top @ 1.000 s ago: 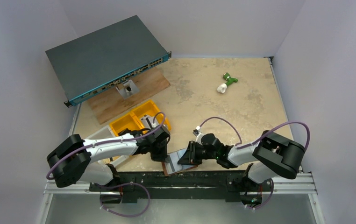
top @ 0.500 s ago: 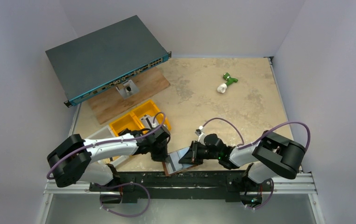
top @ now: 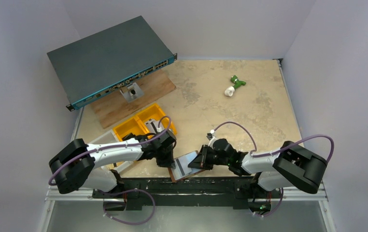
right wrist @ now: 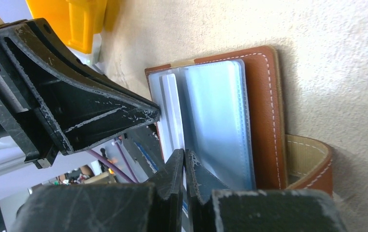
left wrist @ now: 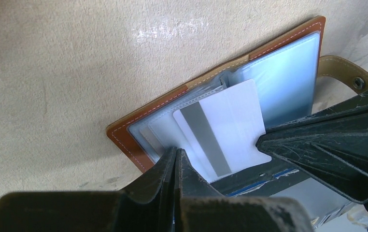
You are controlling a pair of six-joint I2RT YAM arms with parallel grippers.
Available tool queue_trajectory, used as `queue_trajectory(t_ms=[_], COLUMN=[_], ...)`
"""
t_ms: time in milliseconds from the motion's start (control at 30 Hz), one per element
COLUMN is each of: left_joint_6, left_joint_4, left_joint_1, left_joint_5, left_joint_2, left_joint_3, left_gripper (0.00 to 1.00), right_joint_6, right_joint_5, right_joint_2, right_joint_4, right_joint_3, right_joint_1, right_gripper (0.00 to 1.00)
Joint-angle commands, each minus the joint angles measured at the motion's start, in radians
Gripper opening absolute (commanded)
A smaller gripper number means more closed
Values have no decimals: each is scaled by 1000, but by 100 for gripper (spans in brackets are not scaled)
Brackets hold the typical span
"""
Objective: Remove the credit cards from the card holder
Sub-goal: Remove the credit card from the card holder.
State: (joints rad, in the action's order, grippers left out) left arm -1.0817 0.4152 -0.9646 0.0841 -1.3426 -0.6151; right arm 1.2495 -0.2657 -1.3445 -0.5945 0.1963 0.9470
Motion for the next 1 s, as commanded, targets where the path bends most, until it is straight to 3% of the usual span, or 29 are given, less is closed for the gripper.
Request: queue_trajectory(t_ms=[0, 100, 267, 433, 533, 700, 967], left_joint_6=[27, 32, 34, 35, 37, 39, 43], left_joint_4=[96, 94, 88, 86, 88, 95, 100], left_joint_1=[-3, -3, -3, -3, -3, -4, -3], left_joint_5=[-80, -78, -72, -69, -69, -75, -77], left_joint_2=[-40, -45, -50, -53, -53, -51, -45], left_joint_3=[29, 24, 18, 14, 14, 17, 20], left_gripper=[0, 0, 0, 0, 0, 0, 0], right_joint_6=[-8, -42, -62, -65, -60, -80, -74], right_joint_5=[41, 6, -33, -58, -63, 11, 123], right_joint_2=[17, -9, -74, -128, -122, -25, 137], right_joint_4=[12, 0, -37, -82, -74, 64, 231], right_joint_3=[-8, 16, 45, 60, 59, 59, 28], right_joint_1=[-7, -5, -6, -7, -7, -10, -28], right_gripper=[5, 25, 29, 22, 10, 0, 0])
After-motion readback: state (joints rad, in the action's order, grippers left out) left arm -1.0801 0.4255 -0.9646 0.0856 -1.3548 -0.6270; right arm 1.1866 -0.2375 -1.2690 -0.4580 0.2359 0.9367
